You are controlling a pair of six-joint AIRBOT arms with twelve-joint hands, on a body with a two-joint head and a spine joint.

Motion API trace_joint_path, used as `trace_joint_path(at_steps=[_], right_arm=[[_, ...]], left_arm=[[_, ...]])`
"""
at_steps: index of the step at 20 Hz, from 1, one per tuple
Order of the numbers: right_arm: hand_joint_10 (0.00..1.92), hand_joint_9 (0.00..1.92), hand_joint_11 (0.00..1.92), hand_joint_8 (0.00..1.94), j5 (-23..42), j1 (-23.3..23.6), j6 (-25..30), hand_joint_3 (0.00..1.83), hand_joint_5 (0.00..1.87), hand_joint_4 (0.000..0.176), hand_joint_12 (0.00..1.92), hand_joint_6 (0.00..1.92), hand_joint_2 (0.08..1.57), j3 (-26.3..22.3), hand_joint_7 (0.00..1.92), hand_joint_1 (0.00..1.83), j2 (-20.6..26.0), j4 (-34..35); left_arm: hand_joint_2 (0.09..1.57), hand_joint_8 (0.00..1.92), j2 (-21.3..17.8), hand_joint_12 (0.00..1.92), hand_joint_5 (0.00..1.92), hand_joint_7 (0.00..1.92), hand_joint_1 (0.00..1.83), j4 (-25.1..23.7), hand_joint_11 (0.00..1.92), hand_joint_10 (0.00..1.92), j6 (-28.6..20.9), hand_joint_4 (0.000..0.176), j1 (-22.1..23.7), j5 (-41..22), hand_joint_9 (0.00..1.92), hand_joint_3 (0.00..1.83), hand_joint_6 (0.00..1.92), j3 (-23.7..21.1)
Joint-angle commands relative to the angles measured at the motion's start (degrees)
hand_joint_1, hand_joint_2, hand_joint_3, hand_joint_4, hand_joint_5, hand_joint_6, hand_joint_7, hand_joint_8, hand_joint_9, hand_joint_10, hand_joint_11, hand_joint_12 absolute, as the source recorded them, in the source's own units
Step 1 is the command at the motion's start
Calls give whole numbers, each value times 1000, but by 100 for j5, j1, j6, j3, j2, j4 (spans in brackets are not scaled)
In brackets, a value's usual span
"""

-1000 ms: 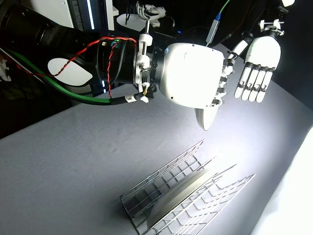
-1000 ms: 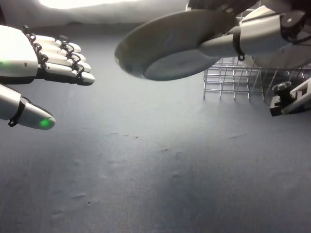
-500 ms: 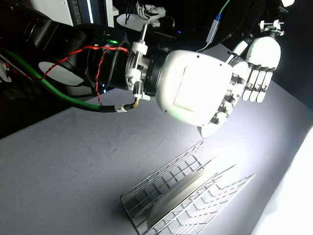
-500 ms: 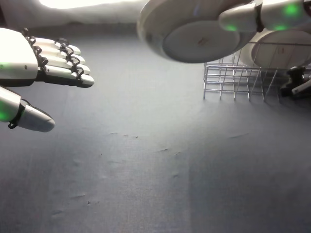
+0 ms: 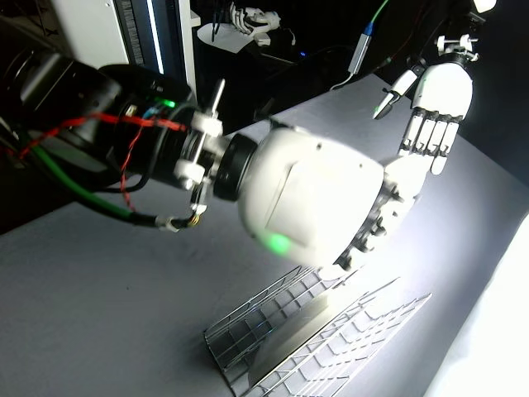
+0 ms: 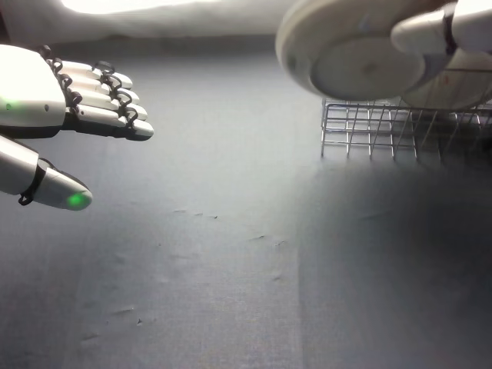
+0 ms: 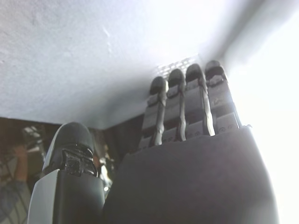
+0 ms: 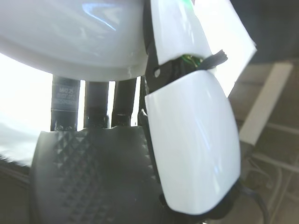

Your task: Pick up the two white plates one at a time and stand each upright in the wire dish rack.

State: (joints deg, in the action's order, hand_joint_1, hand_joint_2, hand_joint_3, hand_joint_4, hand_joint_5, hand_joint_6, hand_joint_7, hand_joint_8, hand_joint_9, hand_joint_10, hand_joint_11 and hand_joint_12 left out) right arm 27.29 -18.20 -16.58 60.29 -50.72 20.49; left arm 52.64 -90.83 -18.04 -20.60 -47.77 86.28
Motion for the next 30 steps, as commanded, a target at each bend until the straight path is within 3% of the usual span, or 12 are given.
trace_joint_path(at_steps=[1, 11, 12, 14, 15, 16, 17, 18, 20, 25, 28, 30], right_arm=[[967, 1047, 1029, 580, 849, 44, 121, 0, 998, 0, 1082, 1024, 1063, 42, 1138, 1388, 57, 25], [990, 1023, 982, 629, 1145, -750, 30, 0, 1010, 0, 1085, 991, 1065, 376, 1124, 1388, 38, -644], [1032, 926, 872, 776, 1182, -827, -12, 8, 933, 0, 1412, 1061, 1093, 415, 1014, 1468, 26, -750], [1170, 822, 818, 952, 1238, -946, -62, 5, 817, 0, 1582, 1202, 1143, 486, 871, 1479, 1, -940], [1304, 731, 666, 509, 1239, -998, -66, 3, 726, 0, 1327, 1302, 1204, 514, 851, 1376, -7, -987], [741, 745, 619, 274, 1276, -1058, -82, 2, 806, 0, 1218, 1219, 1189, 557, 888, 1191, -23, -1053], [466, 755, 529, 147, 1324, -1107, -83, 0, 731, 0, 1211, 640, 1114, 581, 886, 1351, -31, -1112], [295, 760, 437, 64, 1336, -1117, -83, 0, 743, 0, 1214, 335, 1090, 580, 864, 1389, -31, -1129], [128, 742, 333, 4, 1368, -1116, -83, 0, 723, 0, 1207, 96, 1039, 580, 798, 1380, -31, -1244], [0, 391, 0, 0, 1481, -912, -81, 0, 362, 0, 1201, 0, 968, 562, 405, 1070, -33, -1685], [2, 123, 0, 2, 1496, -703, -75, 0, 136, 0, 738, 1, 980, 485, 146, 965, -29, -1962], [0, 4, 0, 0, 1514, -548, -72, 10, 11, 0, 297, 0, 1016, 411, 8, 654, -26, -2410]], left_arm=[[1238, 6, -38, 0, 93, 70, 0, 378, 0, 6, -3, 0, 27, -80, 16, 1, 6, 2], [1243, 10, -33, 16, 140, 124, 0, 378, 17, 13, 3, 0, 21, -80, 72, 2, 9, -23], [1245, 8, -33, 16, 140, 121, 0, 378, 15, 11, 3, 0, 21, -80, 69, 2, 8, -23], [1242, 2, -33, 15, 133, 107, 0, 378, 9, 4, 4, 0, 21, -80, 57, 1, 4, -23], [1245, 8, -33, 23, 142, 124, 0, 378, 24, 9, 4, 0, 21, -80, 71, 2, 7, -23], [1249, 2, -33, 4, 122, 105, 0, 378, 4, 2, 4, 0, 21, -80, 50, 3, 1, -23], [1249, 8, -31, 12, 139, 121, 0, 378, 25, 9, 4, 0, 21, -80, 69, 3, 8, -23], [1248, 4, -31, 8, 132, 112, 0, 378, 14, 5, 4, 0, 20, -80, 60, 2, 4, -23], [1247, 8, -31, 7, 125, 106, 0, 378, 16, 9, 4, 0, 19, -80, 55, 1, 6, -24], [1249, 14, -31, 2, 123, 102, 0, 378, 3, 15, 4, 0, 5, -80, 48, 1, 14, -24], [1237, 1, -31, 0, 101, 77, 0, 378, 0, 4, 4, 0, -18, -80, 27, 0, 2, -29], [1233, 0, -26, 0, 100, 65, 0, 378, 0, 0, 3, 0, -33, -66, 13, 0, 2, -78]])
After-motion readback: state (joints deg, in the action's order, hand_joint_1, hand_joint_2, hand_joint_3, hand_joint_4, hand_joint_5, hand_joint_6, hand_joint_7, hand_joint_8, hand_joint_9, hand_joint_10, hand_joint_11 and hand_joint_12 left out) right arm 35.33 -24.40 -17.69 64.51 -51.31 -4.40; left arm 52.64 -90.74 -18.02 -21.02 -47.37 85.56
